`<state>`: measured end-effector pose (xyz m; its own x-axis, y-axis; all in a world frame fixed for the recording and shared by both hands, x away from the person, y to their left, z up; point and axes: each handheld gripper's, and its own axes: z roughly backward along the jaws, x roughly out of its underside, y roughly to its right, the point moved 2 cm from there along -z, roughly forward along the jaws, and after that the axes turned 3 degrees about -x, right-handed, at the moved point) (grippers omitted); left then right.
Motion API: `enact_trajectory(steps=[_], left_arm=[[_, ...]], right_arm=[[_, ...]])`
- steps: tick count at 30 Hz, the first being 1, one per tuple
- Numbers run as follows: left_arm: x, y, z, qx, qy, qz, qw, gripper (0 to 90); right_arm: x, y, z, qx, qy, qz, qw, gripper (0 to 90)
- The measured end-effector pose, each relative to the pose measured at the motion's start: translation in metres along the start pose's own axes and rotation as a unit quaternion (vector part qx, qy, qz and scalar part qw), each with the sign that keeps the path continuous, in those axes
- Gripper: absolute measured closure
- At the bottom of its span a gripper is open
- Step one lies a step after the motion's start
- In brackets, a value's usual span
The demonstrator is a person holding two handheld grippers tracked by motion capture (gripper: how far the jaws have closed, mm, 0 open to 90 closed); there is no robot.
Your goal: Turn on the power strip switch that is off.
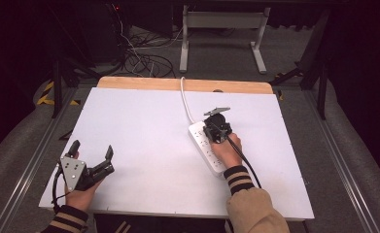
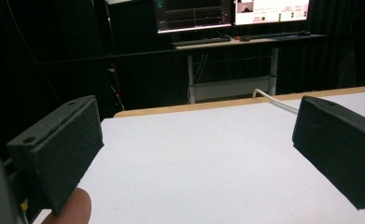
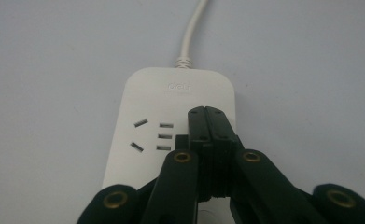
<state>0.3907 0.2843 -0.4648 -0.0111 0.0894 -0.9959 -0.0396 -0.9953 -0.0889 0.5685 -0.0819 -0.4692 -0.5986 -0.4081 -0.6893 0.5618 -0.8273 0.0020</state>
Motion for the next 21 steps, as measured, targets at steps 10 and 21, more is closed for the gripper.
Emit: enact_trajectory(steps=[10,21], left_arm=[[0.0002,0.0007,-0.0004,0.002,-0.002,0.001,1.0000,2.1],[0.0003,0.0045,-0.0044,0.010,-0.003,0.001,0.9999,2.1]], right_arm=[[0.0011,-0.0016,-0.0005,0.011,0.008,0.002,0.9999,90.0],[0.0026,-0.0055,-0.0004,0.027,0.013,0.008,0.9995,90.0]])
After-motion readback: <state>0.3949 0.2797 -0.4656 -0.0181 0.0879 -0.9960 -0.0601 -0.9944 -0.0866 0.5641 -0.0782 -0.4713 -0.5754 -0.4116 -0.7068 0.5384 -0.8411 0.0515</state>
